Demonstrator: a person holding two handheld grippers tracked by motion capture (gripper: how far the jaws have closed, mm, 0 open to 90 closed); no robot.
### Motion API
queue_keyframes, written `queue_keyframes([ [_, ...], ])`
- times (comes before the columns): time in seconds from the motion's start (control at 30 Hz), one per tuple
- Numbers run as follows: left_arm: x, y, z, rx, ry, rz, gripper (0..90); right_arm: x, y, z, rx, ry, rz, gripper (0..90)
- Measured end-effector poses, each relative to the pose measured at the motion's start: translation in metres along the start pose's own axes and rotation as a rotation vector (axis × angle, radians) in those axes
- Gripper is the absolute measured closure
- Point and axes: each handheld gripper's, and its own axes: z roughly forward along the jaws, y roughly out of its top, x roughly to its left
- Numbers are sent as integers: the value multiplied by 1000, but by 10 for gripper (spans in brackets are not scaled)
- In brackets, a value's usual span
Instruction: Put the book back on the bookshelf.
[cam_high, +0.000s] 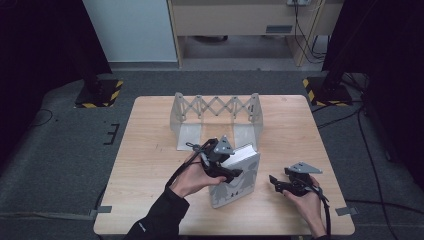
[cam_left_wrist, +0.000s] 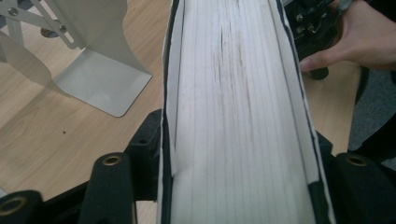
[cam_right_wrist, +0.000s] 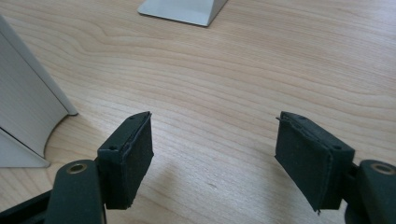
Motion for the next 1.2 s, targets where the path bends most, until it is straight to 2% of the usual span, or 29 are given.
queue_keyframes([
  [0.1, 0, -2, -2, -46, -26, -27, 460, -2, 0, 0, 2, -5, 3, 278],
  [0.23, -1, -5, -3, -95, -39, -39, 481, -3, -1, 0, 5, -7, 6, 277],
  [0.4, -3, -5, -4, -89, -46, -37, 500, -4, -1, 0, 7, -9, 11, 277],
  [0.6, -1, -3, -4, -79, -51, -57, 504, -5, -2, 0, 11, -11, 14, 277],
  [0.73, 0, 0, -5, -50, -54, -50, 501, -6, -2, 0, 13, -12, 11, 277],
  [0.87, -3, 6, -6, 3, -44, -24, 506, -6, -2, 0, 18, -9, 12, 277],
  [1.03, -4, 6, -6, 8, -37, -25, 506, -5, -2, 0, 13, -11, 15, 275],
  [1.2, -4, 5, -5, 3, -51, -24, 495, -6, -2, 0, 11, -14, 13, 273],
])
